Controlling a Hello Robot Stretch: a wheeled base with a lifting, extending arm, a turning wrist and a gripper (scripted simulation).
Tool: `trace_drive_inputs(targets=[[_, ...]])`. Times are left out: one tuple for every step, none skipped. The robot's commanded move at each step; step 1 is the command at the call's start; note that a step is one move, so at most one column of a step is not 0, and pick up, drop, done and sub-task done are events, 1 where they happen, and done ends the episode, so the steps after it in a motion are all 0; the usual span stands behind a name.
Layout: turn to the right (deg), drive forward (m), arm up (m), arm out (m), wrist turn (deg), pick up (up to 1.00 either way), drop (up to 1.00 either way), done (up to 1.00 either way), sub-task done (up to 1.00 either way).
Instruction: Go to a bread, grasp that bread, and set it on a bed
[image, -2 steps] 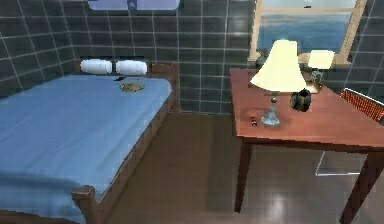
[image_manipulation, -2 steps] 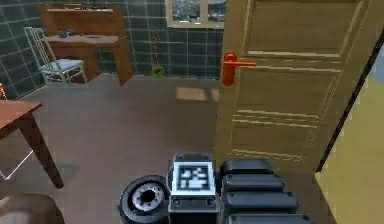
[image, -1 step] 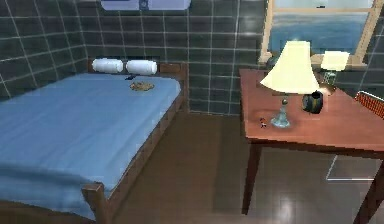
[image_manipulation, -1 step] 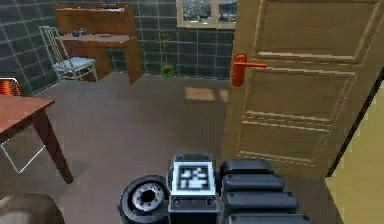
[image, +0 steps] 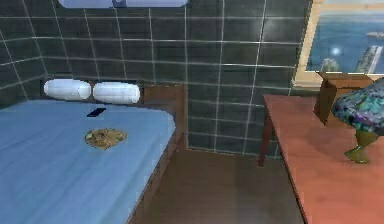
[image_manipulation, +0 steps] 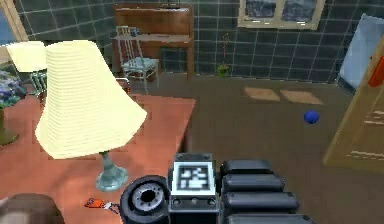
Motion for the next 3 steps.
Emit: trace_drive_inputs(targets=[[0.0, 0.80, 0.00, 0.00, 0.0, 0.00, 0.00, 0.00, 0.00], [27.0, 0.00, 0.00, 0.00, 0.0, 0.00, 0.00, 0.00, 0.00], [-33.0, 0.00, 0.00, 0.00, 0.0, 0.00, 0.00, 0.00, 0.00]])
